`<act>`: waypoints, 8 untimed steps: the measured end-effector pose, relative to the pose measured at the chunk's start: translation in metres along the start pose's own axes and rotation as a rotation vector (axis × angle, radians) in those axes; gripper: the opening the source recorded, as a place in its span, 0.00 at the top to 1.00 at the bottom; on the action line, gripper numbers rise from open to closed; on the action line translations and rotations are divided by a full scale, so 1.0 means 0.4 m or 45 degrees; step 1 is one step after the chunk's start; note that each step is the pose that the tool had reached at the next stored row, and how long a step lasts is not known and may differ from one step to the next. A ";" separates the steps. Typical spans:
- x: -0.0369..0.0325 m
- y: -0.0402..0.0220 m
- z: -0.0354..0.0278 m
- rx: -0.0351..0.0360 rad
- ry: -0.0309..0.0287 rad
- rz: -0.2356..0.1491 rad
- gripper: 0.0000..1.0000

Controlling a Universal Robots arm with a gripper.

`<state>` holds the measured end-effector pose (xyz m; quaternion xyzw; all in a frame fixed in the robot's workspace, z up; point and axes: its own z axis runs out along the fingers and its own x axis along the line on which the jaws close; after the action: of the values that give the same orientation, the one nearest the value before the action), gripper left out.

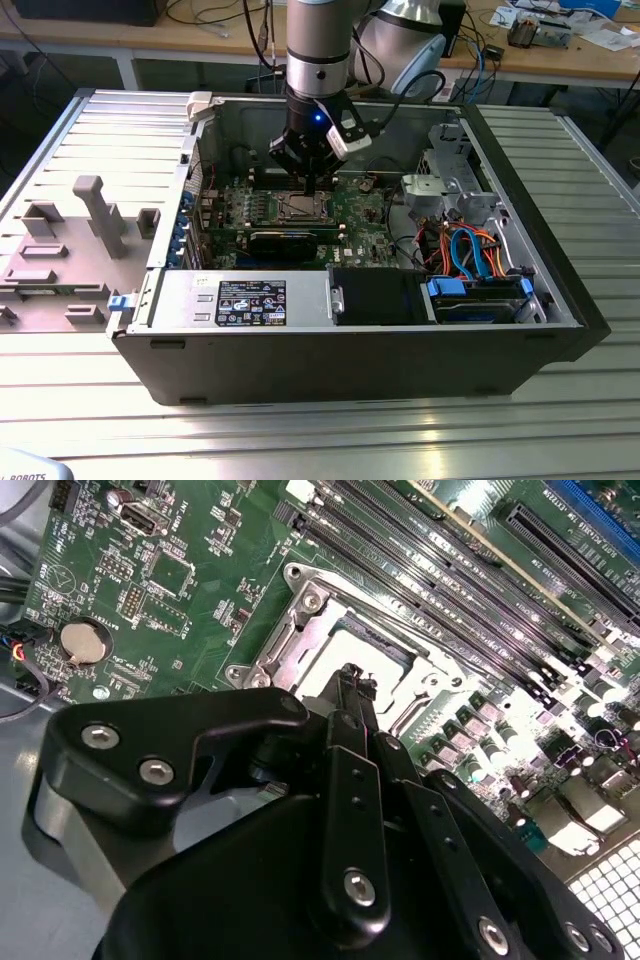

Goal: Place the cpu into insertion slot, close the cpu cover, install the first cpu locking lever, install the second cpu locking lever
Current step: 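Install the second cpu locking lever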

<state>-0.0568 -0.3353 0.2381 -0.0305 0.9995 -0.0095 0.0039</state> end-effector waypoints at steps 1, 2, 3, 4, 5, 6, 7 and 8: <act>0.000 0.000 0.000 0.0000 0.0000 0.000 0.89; 0.000 0.000 0.000 0.0001 0.0001 0.000 0.89; 0.000 -0.003 -0.001 0.0005 0.0003 0.000 0.89; 0.000 -0.010 0.000 0.0001 0.0001 0.000 0.89; -0.001 -0.015 0.000 0.0001 0.0004 0.000 0.89; -0.002 -0.020 0.001 0.0001 0.0006 0.000 0.89; -0.003 -0.034 0.001 0.0000 0.0007 0.000 0.89; -0.003 -0.049 0.002 0.0001 0.0009 0.000 0.89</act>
<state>-0.0545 -0.3547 0.2377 -0.0304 0.9995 -0.0096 0.0035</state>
